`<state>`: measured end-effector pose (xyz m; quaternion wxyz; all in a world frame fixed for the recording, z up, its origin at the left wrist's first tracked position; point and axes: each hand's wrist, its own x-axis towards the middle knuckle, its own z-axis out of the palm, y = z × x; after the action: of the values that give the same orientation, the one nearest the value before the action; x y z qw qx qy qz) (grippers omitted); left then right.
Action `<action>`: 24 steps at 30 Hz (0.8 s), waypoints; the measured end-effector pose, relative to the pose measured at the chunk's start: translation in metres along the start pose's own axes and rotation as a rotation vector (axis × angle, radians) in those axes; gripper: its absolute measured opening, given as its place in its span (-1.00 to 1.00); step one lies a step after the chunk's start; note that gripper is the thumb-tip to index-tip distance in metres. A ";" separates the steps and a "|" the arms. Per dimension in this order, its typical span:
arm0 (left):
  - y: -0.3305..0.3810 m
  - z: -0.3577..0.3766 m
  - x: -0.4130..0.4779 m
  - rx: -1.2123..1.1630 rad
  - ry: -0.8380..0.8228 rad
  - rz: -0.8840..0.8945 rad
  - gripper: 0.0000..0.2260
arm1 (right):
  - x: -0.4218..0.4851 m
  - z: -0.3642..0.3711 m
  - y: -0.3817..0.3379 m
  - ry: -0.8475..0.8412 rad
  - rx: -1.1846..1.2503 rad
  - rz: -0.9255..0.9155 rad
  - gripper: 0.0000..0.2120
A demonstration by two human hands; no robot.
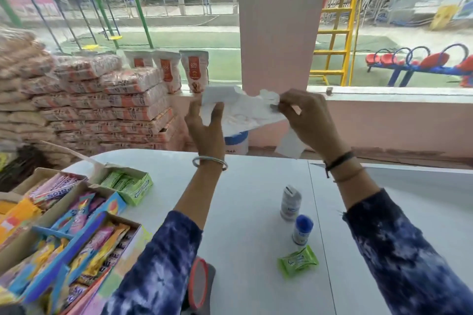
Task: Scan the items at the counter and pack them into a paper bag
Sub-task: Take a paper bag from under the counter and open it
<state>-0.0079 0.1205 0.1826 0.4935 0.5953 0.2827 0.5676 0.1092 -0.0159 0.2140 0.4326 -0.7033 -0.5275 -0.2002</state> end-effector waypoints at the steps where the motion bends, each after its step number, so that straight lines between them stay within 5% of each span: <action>1: -0.016 0.003 -0.006 0.010 0.064 -0.115 -0.58 | -0.005 0.013 0.004 -0.017 -0.014 0.007 -0.88; 3: -0.050 0.012 -0.014 0.106 0.104 -0.436 -0.56 | -0.012 0.048 0.022 -0.083 -0.023 0.066 -0.95; 7: -0.101 0.030 -0.033 -0.054 -0.161 -0.902 -0.61 | -0.035 0.110 0.055 -0.235 -0.044 0.263 -0.97; 12: -0.137 0.034 -0.029 0.016 -0.218 -0.892 -0.70 | -0.058 0.148 0.077 -0.418 -0.021 0.442 -0.85; 17: -0.161 0.020 -0.025 0.106 -0.258 -0.881 -0.70 | -0.052 0.145 0.101 -0.567 0.332 0.736 -0.61; 22: -0.175 0.007 -0.025 0.188 -0.287 -0.923 -0.70 | -0.047 0.139 0.125 -0.327 0.387 0.876 -0.75; 24: -0.167 0.011 -0.025 0.239 -0.319 -0.941 -0.78 | -0.048 0.142 0.119 -0.491 0.275 0.812 -0.82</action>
<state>0.0355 0.1544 0.0228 0.6611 0.5350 0.5042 0.1498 0.1757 0.0651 0.0539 0.4272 -0.8149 -0.3187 0.2276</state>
